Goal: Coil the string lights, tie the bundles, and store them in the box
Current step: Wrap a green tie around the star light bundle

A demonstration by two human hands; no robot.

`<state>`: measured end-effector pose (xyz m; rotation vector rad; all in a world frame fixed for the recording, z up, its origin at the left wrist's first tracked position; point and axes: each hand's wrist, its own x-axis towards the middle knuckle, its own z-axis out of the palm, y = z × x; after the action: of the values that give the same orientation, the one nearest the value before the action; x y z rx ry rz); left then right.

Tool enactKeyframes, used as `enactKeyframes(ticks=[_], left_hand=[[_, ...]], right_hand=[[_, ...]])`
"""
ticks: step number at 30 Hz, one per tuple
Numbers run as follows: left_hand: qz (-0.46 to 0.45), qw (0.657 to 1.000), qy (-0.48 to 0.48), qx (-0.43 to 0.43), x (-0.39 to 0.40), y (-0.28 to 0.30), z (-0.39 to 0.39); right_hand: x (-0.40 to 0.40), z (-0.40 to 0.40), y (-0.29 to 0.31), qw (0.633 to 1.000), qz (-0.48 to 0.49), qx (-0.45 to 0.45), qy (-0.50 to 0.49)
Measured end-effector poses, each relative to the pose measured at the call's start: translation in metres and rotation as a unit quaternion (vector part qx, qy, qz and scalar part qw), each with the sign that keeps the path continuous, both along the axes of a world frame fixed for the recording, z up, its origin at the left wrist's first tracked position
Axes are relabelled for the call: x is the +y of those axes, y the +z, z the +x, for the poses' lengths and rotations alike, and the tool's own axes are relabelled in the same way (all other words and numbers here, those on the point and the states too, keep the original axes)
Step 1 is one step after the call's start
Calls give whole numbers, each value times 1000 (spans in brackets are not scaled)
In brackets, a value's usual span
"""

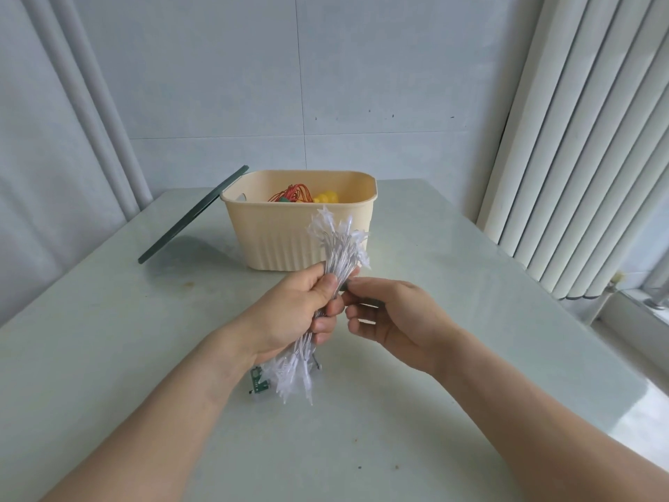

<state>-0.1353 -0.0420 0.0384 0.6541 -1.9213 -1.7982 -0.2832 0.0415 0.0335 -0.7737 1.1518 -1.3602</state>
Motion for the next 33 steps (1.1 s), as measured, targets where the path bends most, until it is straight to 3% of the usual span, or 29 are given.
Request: enactKeyframes(ticks=[4,17,21,29,33], left_hand=[[-26,1000,1,-18,0,-1,0],[-52,998,-24,-32,-1,0,1],[-97,994,-40,-32,0,-3,-1],[-64,998,28,-5,-8,-11,-2],[-103,994,-5,-33,-6,-11,-3]], right_hand=[[0,2,2,999,21,-18,17],[2,5,1,994,13,77,79],[0,8,-4,994,10,95,45],[-6,5,-7,998,28,-8,56],[-3,1,-4,996,32,-8,80]])
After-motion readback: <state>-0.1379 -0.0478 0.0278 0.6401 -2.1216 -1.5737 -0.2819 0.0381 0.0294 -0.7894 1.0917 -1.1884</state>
